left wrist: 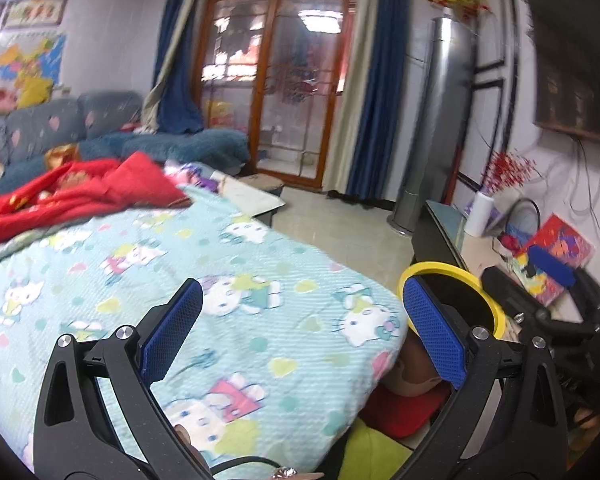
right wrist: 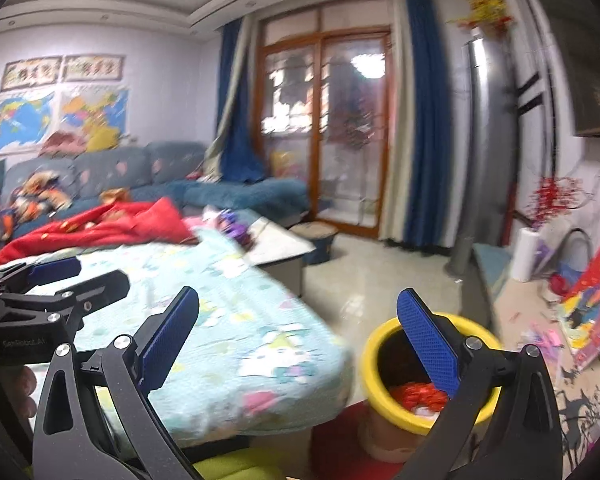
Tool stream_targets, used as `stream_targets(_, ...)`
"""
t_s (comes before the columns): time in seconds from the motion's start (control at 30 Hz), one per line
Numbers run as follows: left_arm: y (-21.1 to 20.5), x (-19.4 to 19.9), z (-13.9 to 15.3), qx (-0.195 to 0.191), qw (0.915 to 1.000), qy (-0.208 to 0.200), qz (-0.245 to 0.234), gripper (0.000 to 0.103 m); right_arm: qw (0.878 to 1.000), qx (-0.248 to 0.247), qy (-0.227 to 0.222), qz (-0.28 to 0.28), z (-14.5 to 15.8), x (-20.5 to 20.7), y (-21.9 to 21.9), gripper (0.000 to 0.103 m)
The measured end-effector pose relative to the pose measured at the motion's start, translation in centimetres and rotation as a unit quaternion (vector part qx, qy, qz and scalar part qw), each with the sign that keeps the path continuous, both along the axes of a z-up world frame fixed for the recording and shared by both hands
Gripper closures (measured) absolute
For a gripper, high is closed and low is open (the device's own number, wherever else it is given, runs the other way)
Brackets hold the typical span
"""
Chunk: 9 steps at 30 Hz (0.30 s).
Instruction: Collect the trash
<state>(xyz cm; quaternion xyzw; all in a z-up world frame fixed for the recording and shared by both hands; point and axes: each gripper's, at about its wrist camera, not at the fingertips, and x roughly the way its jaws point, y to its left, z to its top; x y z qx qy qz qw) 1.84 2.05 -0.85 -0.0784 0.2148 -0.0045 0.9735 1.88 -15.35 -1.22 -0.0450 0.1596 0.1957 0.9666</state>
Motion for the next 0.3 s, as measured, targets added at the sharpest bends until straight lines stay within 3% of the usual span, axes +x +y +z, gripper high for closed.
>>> stream_targets(0.07, 4.1, -1.2, 0.2, -0.012, 0.9992, 0.014, 0.036, 0.011, 0.999, 0.005, 0.023, 0.043, 0.6, 0.5, 3.4, 0.006)
stream_targets(0.17, 10.7, -4.2, -0.1, 0.008, 0.992, 0.031, 0.122, 0.011, 0.986, 0.012, 0.064, 0.154, 1.2, 0.5, 12.4, 0.006)
stream_targets(0.27, 19.9, -9.0, -1.8, 0.018, 0.9615, 0.073, 0.264, 0.011, 0.965, 0.001, 0.118, 0.233, 0.1, -0.1, 21.7, 0.006)
stream_targets(0.3, 23.3, -10.9, -2.7, 0.006, 0.9453, 0.094, 0.312, 0.011, 0.958, -0.005, 0.133, 0.253, -0.6, -0.5, 24.7, 0.006)
